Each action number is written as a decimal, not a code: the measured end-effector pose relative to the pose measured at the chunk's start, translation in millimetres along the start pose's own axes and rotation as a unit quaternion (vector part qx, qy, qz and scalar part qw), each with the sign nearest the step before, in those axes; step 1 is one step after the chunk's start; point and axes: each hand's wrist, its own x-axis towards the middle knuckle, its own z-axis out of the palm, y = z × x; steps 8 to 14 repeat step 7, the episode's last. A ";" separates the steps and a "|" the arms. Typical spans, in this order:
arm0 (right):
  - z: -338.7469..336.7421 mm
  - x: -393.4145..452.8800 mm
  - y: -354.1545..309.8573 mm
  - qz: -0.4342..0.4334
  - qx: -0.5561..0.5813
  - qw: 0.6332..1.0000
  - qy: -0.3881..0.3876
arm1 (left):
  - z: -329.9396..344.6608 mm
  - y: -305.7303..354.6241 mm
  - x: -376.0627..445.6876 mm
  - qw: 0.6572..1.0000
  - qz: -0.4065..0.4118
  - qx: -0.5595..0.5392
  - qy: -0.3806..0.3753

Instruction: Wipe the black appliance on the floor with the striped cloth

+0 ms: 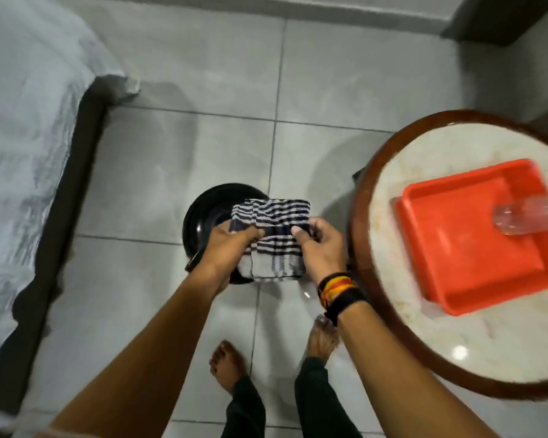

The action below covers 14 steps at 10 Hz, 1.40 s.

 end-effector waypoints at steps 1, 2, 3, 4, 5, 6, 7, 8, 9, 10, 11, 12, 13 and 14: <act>-94.1 -13.8 -53.8 -0.016 -0.004 0.997 0.075 | 73.0 36.4 -56.6 0.997 0.060 -0.004 -0.048; -189.5 -11.8 -83.7 -0.010 -0.025 0.986 0.163 | 165.8 53.4 -88.3 0.996 0.080 0.012 -0.048; -259.3 9.6 -82.2 0.021 -0.076 0.976 0.204 | 248.6 56.6 -101.1 0.997 0.049 0.033 -0.055; -290.1 39.5 -60.8 0.056 -0.133 0.975 0.169 | 295.0 41.7 -96.1 0.996 -0.006 0.064 -0.062; -303.8 73.1 -33.0 0.079 -0.198 0.972 0.103 | 313.9 28.7 -91.0 0.990 -0.005 0.117 -0.080; -295.3 87.4 -22.2 0.065 -0.284 0.955 0.057 | 310.4 25.5 -94.8 0.956 0.111 0.271 -0.015; -281.7 82.2 -29.9 -0.043 -0.347 0.933 0.088 | 296.0 29.7 -93.5 0.880 0.275 0.383 0.061; -281.7 82.2 -29.9 -0.043 -0.347 0.933 0.088 | 296.0 29.7 -93.5 0.880 0.275 0.383 0.061; -281.7 82.2 -29.9 -0.043 -0.347 0.933 0.088 | 296.0 29.7 -93.5 0.880 0.275 0.383 0.061; -281.7 82.2 -29.9 -0.043 -0.347 0.933 0.088 | 296.0 29.7 -93.5 0.880 0.275 0.383 0.061; -281.7 82.2 -29.9 -0.043 -0.347 0.933 0.088 | 296.0 29.7 -93.5 0.880 0.275 0.383 0.061; -281.7 82.2 -29.9 -0.043 -0.347 0.933 0.088 | 296.0 29.7 -93.5 0.880 0.275 0.383 0.061; -281.7 82.2 -29.9 -0.043 -0.347 0.933 0.088 | 296.0 29.7 -93.5 0.880 0.275 0.383 0.061; -281.7 82.2 -29.9 -0.043 -0.347 0.933 0.088 | 296.0 29.7 -93.5 0.880 0.275 0.383 0.061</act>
